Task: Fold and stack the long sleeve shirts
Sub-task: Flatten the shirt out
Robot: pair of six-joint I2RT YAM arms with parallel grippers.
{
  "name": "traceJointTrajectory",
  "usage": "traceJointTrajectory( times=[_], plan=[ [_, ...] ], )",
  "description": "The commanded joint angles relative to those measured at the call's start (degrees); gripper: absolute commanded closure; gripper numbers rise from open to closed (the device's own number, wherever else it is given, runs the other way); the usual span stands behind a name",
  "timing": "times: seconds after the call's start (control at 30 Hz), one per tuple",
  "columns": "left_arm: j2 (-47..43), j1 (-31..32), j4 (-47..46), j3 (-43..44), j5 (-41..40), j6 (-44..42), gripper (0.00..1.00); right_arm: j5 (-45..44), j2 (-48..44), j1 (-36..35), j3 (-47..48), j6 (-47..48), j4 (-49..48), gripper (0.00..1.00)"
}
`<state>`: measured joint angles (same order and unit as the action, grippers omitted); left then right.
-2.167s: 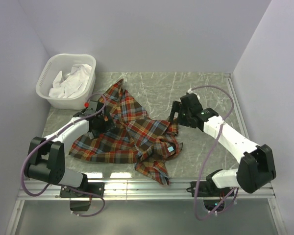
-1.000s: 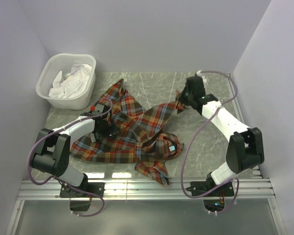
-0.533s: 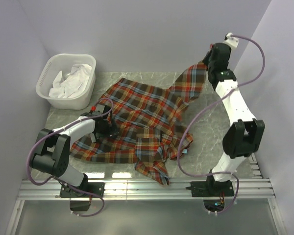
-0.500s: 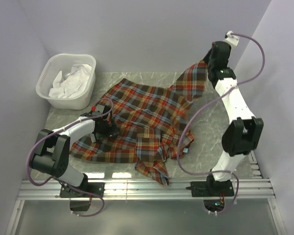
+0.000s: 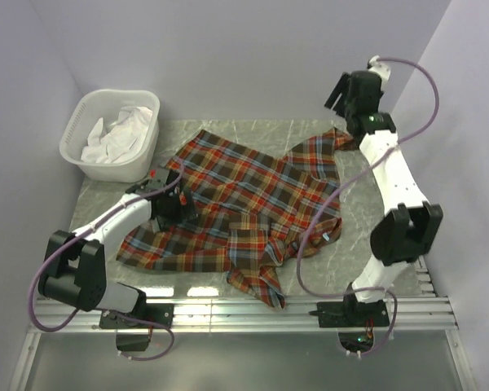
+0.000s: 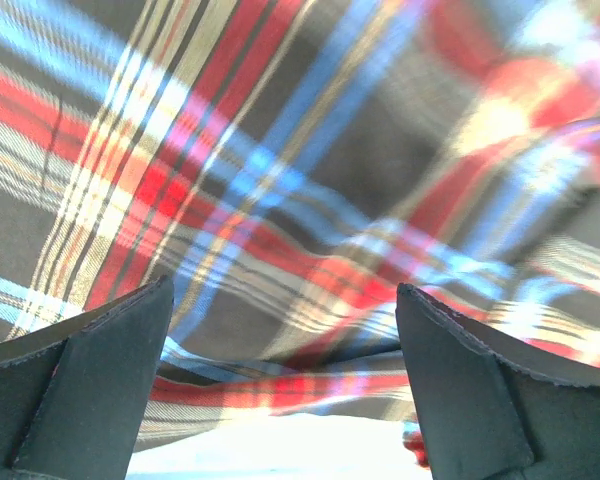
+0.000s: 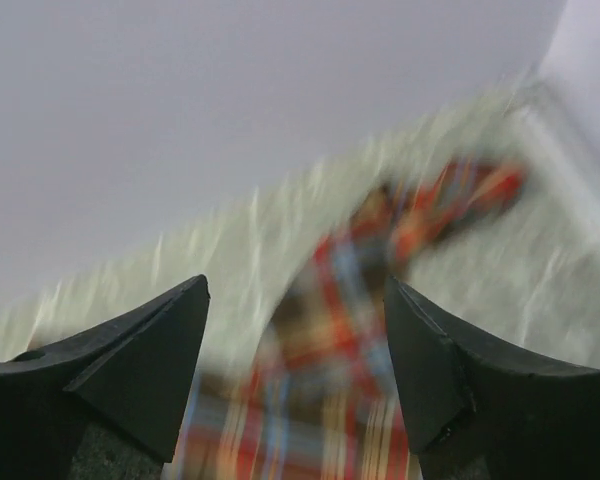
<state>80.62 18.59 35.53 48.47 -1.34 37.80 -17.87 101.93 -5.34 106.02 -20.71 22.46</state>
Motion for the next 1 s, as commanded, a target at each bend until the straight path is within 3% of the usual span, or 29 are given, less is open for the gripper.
traceJointTrajectory(
  times=[0.0,0.1,0.23,0.4,0.57,0.8,0.97],
  plan=[
    [-2.3,0.2,-0.4,8.1,-2.5,-1.5,0.01,12.9,-11.9,-4.2,-12.7,-9.6,2.5,0.24],
    [1.1,0.1,-0.1,13.2,-4.8,-2.6,0.01,16.8,-19.0,-8.6,-31.3,-15.5,-1.0,0.25],
    [7.3,0.0,-0.6,18.9,-6.8,-3.3,0.01,19.6,-24.8,-13.8,-43.8,-20.6,-2.2,0.26],
    [14.6,0.1,-1.2,21.3,-7.5,-3.8,0.01,20.3,-28.9,-15.0,-57.1,-22.3,-2.7,0.26],
    [17.2,0.1,-1.6,20.8,-9.0,-4.1,0.01,23.5,-28.4,-15.0,-60.7,-22.3,4.5,0.25],
    [18.8,0.1,-2.5,19.5,-8.9,-2.8,0.01,24.3,-36.8,-15.0,-65.8,-23.8,17.9,0.22],
    [20.5,0.1,-1.2,24.7,-7.7,-1.9,0.01,30.3,-39.9,-15.1,-71.0,-27.0,18.1,0.18]
  ],
)
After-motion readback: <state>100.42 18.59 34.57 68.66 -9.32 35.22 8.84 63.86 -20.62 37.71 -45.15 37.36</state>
